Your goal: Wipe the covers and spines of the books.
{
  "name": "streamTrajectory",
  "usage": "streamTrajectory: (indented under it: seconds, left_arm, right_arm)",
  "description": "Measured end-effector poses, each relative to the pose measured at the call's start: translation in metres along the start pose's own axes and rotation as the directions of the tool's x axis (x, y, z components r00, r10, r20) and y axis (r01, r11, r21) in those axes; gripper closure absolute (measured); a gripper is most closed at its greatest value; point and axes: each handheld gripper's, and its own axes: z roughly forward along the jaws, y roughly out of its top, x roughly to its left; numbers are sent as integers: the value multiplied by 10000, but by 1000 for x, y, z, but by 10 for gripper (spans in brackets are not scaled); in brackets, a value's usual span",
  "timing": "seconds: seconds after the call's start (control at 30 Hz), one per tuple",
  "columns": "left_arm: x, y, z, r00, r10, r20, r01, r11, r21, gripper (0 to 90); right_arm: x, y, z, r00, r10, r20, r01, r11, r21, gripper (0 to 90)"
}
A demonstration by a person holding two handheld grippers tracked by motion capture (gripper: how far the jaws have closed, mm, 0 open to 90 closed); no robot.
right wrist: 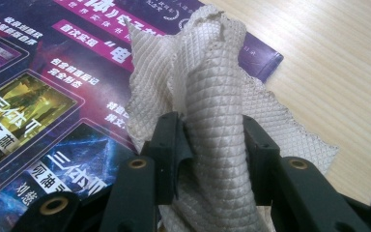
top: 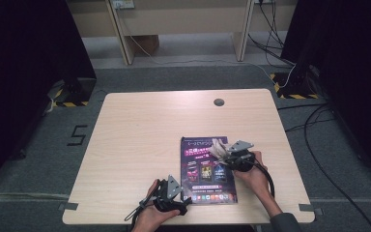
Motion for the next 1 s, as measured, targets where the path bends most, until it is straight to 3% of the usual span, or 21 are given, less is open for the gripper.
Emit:
streamTrajectory:
  seconds: [0.1, 0.23, 0.43, 0.6, 1.0]
  left_arm:
    - [1, -2, 0, 9998, -188, 105, 189, 9998, -58, 154]
    - [0, -3, -1, 9999, 0, 153, 4, 9997, -239, 182]
    - [1, -6, -5, 9995, -211, 246, 217, 9994, -260, 187]
    - [0, -10, -14, 9992, -129, 385, 138, 9996, -233, 177]
    - [4, -21, -32, 9993, -229, 286, 235, 9995, -201, 174]
  right_arm:
    - [-1, 0, 0, 9999, 163, -53, -163, 9999, -21, 653]
    - [2, 0, 0, 9997, 219, 79, -219, 9998, 19, 663]
    - [6, 1, 0, 9996, 279, -34, -279, 9996, -12, 663]
    - [15, 4, 1, 9995, 64, -299, -65, 10000, -27, 663]
    - [49, 16, 6, 9933, -652, -957, 637, 9978, -186, 663]
